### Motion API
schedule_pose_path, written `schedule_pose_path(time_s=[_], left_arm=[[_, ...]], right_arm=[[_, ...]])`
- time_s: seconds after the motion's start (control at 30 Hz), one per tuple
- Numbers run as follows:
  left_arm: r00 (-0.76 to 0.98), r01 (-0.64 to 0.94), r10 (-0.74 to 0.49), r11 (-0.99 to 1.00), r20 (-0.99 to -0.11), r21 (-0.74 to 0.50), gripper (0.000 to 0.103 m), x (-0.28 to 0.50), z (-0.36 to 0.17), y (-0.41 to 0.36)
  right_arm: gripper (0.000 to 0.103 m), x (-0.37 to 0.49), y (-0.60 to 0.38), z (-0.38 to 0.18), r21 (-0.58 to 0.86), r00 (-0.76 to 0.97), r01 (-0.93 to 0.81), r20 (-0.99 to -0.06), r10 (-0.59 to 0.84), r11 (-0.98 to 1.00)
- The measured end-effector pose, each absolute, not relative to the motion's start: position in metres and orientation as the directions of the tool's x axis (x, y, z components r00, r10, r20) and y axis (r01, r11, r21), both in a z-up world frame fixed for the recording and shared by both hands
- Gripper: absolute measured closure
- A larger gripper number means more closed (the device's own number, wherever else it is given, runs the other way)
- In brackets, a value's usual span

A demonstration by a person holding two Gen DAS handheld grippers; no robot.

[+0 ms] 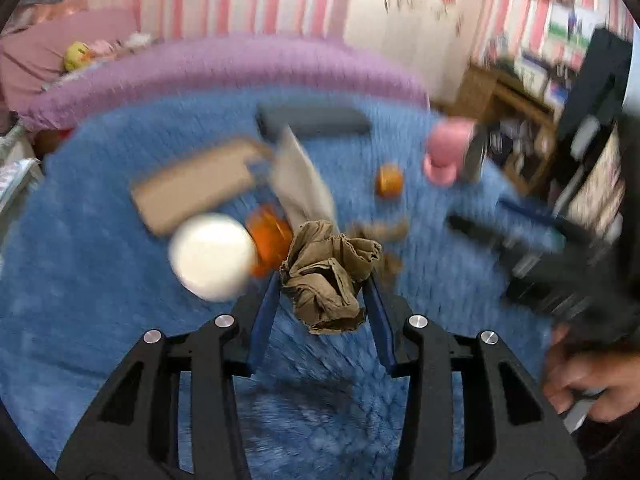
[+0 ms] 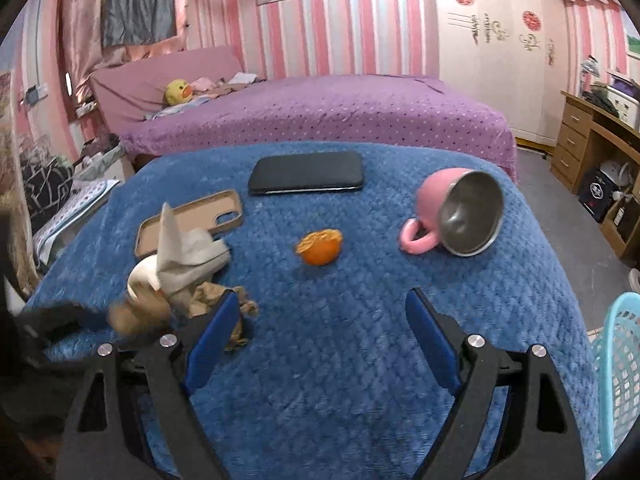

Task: Collect trash
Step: 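Move both tools back over the bed toward the crumpled brown pieces, then grasp a crumpled brown piece with the right tool while the left tool grasps another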

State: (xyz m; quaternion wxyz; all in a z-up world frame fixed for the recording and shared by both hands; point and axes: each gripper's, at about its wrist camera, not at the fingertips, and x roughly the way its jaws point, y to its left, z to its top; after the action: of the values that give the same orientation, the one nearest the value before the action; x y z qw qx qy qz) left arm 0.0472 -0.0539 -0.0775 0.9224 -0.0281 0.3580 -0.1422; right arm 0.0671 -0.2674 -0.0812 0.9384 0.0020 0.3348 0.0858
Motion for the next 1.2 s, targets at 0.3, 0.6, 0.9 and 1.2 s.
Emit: schedule_pose_path(time_s=[0.3, 0.6, 0.9, 1.2], left_arm=[[0.785, -0.009, -0.073, 0.992, -0.615, -0.128, 0.061, 0.049, -0.073, 0.012], [0.774, 0.015, -0.091, 0.992, -0.627, -0.126, 0.061, 0.052, -0.075, 0.01], [0.784, 0.044, -0.118, 0.99, -0.61, -0.135, 0.06, 0.047, -0.068, -0.001], [0.811, 0.098, -0.163, 0.985, -0.563, -0.144, 0.06, 0.037, -0.048, -0.023]], right_arm=[[0.019, 0.079, -0.22, -0.107, 0.071, 0.672, -0.27, -0.701, 0.24, 0.96], [0.065, 0.089, -0.19, -0.125, 0.001, 0.625, -0.339, -0.747, 0.226, 0.941], [0.067, 0.059, -0.223, -0.083, 0.013, 0.706, -0.32, -0.663, 0.247, 0.947], [0.066, 0.018, -0.278, -0.045, 0.046, 0.787, -0.262, -0.567, 0.241, 0.964]])
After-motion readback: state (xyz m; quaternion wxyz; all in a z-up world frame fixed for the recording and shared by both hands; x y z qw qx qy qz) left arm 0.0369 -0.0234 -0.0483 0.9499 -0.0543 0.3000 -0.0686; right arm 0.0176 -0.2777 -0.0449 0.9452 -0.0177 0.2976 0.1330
